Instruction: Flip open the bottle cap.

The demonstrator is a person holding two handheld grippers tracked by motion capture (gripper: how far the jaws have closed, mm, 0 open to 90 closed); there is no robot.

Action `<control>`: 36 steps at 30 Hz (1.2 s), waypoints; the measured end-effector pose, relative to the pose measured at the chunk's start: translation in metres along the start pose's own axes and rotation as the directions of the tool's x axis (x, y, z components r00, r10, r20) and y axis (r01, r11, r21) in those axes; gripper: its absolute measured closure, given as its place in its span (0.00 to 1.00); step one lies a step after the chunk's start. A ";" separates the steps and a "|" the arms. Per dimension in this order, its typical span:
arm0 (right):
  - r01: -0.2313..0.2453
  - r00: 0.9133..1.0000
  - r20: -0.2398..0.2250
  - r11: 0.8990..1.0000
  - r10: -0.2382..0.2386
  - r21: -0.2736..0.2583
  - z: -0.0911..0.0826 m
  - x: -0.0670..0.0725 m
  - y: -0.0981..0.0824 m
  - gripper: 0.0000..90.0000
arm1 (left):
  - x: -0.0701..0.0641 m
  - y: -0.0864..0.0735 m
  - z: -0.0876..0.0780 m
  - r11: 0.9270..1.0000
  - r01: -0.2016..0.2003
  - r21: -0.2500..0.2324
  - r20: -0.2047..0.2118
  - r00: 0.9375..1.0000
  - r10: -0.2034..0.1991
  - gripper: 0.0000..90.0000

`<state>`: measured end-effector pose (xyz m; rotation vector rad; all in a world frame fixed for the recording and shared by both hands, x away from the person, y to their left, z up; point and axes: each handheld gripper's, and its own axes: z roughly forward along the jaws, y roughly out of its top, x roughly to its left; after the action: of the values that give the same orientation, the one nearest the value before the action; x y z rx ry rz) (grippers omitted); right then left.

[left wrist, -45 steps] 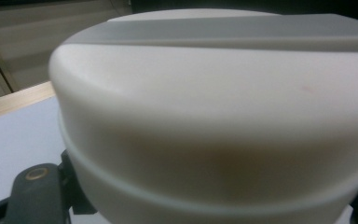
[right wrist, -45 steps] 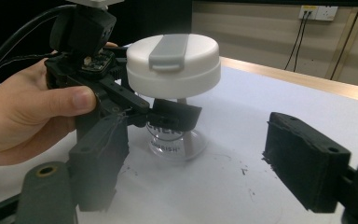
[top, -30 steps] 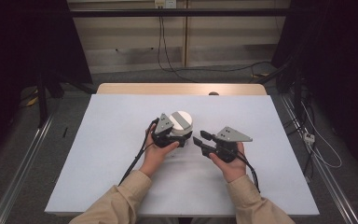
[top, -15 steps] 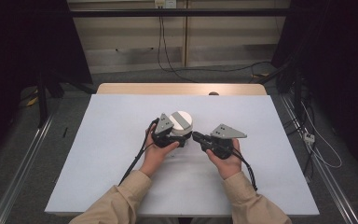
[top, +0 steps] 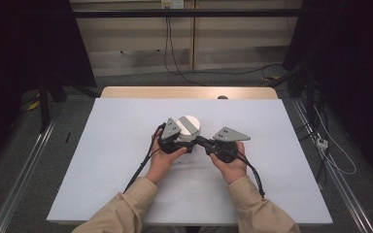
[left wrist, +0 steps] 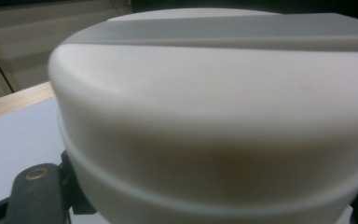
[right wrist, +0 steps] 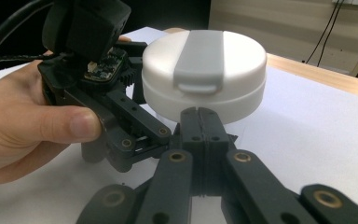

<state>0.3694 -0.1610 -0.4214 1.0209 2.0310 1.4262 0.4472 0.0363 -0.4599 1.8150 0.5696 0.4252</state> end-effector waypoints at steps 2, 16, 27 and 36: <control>-0.002 1.000 -0.001 1.000 0.002 -0.003 0.000 -0.001 0.000 1.00 | 0.000 0.000 0.000 1.000 0.007 -0.004 0.000 1.000 -0.007 0.21; 0.003 1.000 0.013 1.000 -0.003 0.001 0.001 -0.003 0.000 1.00 | -0.001 0.000 0.001 1.000 0.007 -0.009 -0.001 1.000 -0.007 0.21; 0.004 1.000 0.013 1.000 -0.004 -0.007 0.002 -0.003 0.001 1.00 | -0.001 0.000 0.001 1.000 0.011 -0.009 0.000 1.000 -0.011 0.21; 0.008 1.000 0.014 1.000 -0.008 -0.012 0.001 -0.002 0.005 1.00 | -0.001 0.000 0.001 1.000 0.007 -0.007 0.000 1.000 -0.007 0.21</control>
<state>0.3730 -0.1606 -0.4176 1.0138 2.0118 1.4217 0.4471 0.0356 -0.4604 1.8058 0.5742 0.4219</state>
